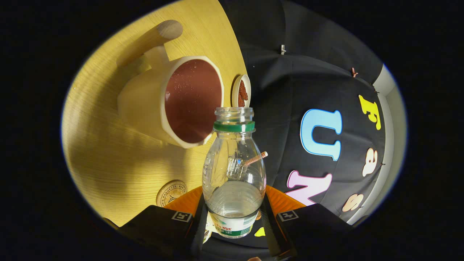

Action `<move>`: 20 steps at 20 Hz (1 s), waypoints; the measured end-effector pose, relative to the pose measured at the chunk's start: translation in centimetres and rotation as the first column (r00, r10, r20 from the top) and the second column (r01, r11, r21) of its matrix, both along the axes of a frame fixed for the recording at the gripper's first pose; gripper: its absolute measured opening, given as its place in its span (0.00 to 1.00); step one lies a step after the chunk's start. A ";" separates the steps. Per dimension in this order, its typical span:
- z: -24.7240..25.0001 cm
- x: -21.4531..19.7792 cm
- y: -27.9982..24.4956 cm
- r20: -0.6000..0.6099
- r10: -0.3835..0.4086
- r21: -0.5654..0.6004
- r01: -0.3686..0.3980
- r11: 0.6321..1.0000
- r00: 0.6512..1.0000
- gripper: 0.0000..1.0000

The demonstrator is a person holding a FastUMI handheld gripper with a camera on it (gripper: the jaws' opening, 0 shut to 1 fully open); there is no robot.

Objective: Take the bottle from table, then pour the juice into the cup, finally place the bottle on the coaster

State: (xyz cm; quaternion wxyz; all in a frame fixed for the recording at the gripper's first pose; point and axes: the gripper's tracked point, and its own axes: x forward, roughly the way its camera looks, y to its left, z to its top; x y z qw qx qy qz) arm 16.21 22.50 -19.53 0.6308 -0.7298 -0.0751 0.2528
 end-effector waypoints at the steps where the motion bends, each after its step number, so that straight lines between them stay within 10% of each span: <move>1: 0.0 0.1 0.0 0.004 0.005 -0.005 -0.005 1.000 1.000 0.70; 20: 0.4 0.1 0.4 0.039 0.059 -0.085 -0.055 0.995 0.998 0.70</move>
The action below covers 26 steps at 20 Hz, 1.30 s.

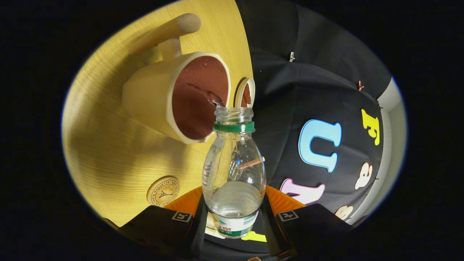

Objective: Take the bottle from table, then pour the juice into the cup, finally place the bottle on the coaster

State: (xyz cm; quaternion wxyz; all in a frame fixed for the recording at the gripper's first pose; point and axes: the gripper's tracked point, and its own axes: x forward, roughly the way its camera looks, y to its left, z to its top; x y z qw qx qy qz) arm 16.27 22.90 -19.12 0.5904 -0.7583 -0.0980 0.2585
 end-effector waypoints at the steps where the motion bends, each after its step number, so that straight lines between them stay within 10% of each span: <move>1: 0.0 0.0 0.1 0.005 0.007 -0.007 -0.007 1.000 1.000 0.70; 26: 2.7 1.7 1.9 0.092 0.155 -0.146 -0.140 0.979 0.984 0.70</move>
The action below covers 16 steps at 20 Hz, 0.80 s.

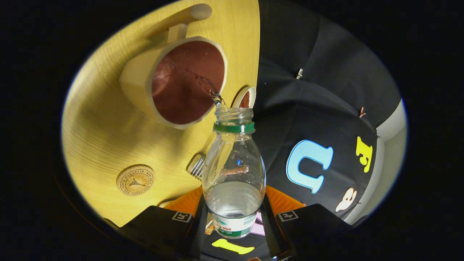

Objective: Take the bottle from table, then pour the juice into the cup, finally place the bottle on the coaster

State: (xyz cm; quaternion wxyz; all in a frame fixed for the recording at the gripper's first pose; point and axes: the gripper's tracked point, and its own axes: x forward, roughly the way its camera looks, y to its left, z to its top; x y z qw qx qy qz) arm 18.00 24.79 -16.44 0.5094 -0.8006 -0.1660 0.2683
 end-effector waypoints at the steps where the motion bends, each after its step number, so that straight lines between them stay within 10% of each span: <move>1: 0.1 0.1 0.2 0.004 0.004 -0.006 -0.004 1.000 1.000 0.70; 16: 1.3 -0.3 0.4 0.066 0.067 -0.072 -0.062 0.995 0.996 0.70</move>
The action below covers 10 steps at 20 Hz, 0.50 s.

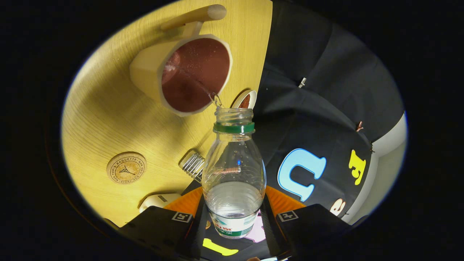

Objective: Take the bottle from table, then pour the juice into the cup, finally place the bottle on the coaster

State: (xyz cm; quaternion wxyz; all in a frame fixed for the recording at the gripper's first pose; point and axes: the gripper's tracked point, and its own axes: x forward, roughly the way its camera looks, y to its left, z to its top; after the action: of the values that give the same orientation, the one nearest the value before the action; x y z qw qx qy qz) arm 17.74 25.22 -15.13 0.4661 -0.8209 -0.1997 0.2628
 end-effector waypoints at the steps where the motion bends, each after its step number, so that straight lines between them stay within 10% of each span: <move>1: 0.0 0.0 0.0 0.004 0.005 -0.004 -0.005 1.000 1.000 0.70; 10: 0.3 -0.4 0.5 0.022 0.026 -0.024 -0.025 0.999 0.999 0.70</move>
State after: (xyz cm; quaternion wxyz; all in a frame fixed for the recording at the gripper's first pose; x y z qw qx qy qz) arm 17.31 25.71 -14.87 0.4507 -0.8266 -0.2121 0.2621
